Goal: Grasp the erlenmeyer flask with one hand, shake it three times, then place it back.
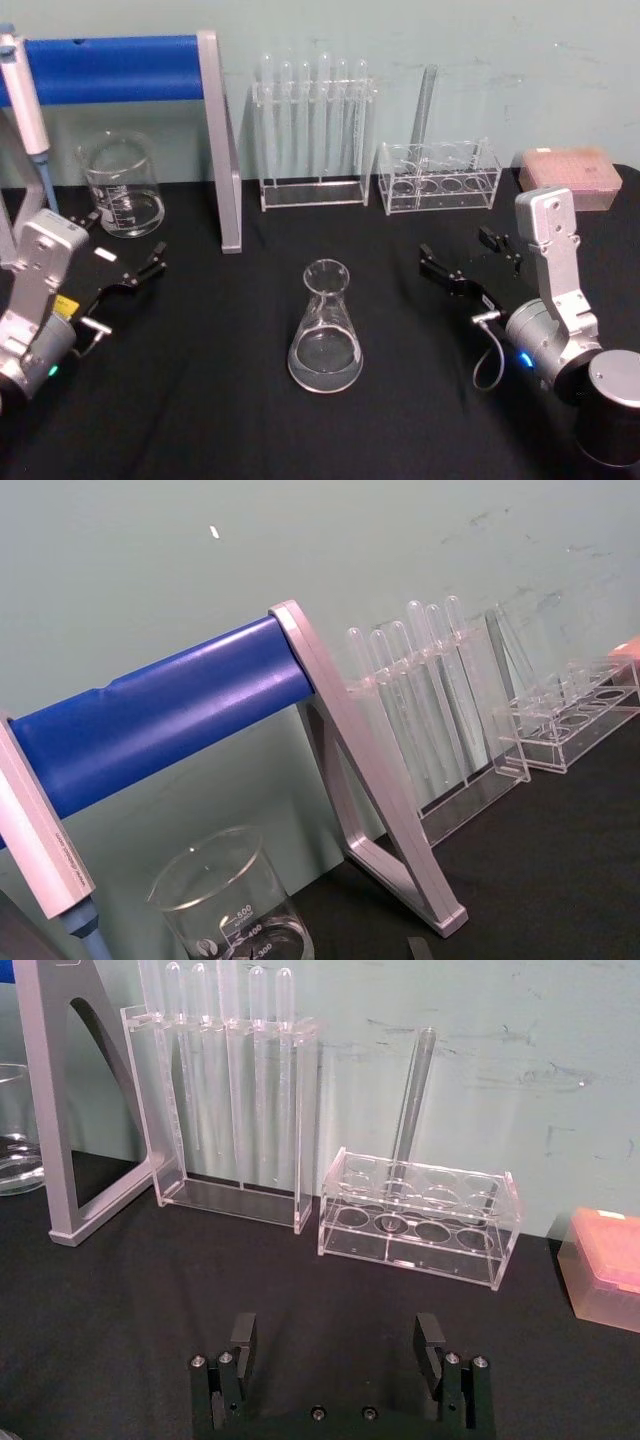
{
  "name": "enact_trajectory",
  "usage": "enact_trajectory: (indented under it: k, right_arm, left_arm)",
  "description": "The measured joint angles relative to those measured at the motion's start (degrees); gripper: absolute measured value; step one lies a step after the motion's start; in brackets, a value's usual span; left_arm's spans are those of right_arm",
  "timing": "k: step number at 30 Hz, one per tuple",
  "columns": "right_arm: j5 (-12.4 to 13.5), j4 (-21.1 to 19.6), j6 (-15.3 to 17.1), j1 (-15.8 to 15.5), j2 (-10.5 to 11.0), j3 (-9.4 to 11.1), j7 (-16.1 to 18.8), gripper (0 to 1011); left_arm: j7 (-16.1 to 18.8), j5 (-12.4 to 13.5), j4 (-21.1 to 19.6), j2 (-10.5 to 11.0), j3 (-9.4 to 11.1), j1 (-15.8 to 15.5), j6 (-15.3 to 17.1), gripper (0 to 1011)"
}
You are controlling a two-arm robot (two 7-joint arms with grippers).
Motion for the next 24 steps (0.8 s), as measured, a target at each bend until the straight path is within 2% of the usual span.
enact_trajectory:
  k: [24]
  right_arm:
    - [0.0, 0.0, 0.0, 0.0, 0.0, 0.0, 0.0, 1002]
  left_arm:
    - [0.0, 0.0, 0.0, 0.0, 0.0, 0.0, 0.0, 1001]
